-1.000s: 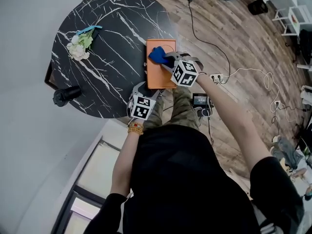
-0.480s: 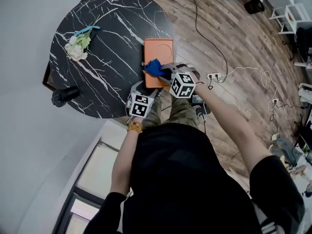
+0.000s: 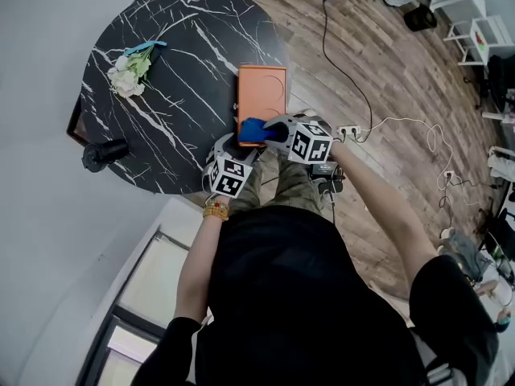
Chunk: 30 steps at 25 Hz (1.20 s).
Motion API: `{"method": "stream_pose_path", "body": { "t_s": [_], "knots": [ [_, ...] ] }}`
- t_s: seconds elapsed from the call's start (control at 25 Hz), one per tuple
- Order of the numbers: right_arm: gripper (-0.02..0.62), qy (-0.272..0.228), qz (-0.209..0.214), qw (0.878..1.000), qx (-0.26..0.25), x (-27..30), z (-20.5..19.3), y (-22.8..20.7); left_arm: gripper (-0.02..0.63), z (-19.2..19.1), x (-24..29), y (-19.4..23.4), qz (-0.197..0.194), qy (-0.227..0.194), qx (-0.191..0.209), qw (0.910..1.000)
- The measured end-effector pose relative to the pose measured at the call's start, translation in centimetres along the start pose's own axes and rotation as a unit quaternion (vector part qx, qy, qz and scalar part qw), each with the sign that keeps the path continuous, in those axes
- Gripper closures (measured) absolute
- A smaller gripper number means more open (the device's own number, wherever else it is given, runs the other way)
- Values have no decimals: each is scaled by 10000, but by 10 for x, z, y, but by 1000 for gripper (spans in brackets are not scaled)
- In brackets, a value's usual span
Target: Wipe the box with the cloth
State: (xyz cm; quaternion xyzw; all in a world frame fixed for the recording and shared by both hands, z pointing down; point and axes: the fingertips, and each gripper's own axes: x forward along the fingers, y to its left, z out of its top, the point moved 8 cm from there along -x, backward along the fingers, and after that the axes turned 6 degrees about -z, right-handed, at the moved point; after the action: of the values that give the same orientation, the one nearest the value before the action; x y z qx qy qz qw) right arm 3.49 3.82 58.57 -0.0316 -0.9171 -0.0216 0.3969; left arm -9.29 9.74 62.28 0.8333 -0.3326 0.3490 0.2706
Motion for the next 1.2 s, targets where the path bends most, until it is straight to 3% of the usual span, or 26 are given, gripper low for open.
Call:
{"method": "stream_pose_path", "body": {
  "t_s": [0.16,0.32,0.52,0.76,1.0,1.2],
  "knots": [
    [529,-184,-832,9962,-164,-26,3,-57,311,5,-9,-2,22,-164,67,9998],
    [529,346,-1726,9842,-169,-34,-11,-123,311,12,-18,-7,-15,-410,204,9990],
    [529,1019,-1564,9820,282,-13,-35,-156,313,13,-11,-12,-268,-536,285,9978],
    [529,950,-1720,9799,355,-8,-38,-147,328,13,-3,-7,-103,-371,278,9989],
    [529,865,-1783,9791,467,-3,-40,-126,270,6,4,-6,-48,5,62,10000],
    [529,788,-1729,9806,484,-2,-40,-109,298,-4,11,-2,2,260,-29,9997]
  ]
}}
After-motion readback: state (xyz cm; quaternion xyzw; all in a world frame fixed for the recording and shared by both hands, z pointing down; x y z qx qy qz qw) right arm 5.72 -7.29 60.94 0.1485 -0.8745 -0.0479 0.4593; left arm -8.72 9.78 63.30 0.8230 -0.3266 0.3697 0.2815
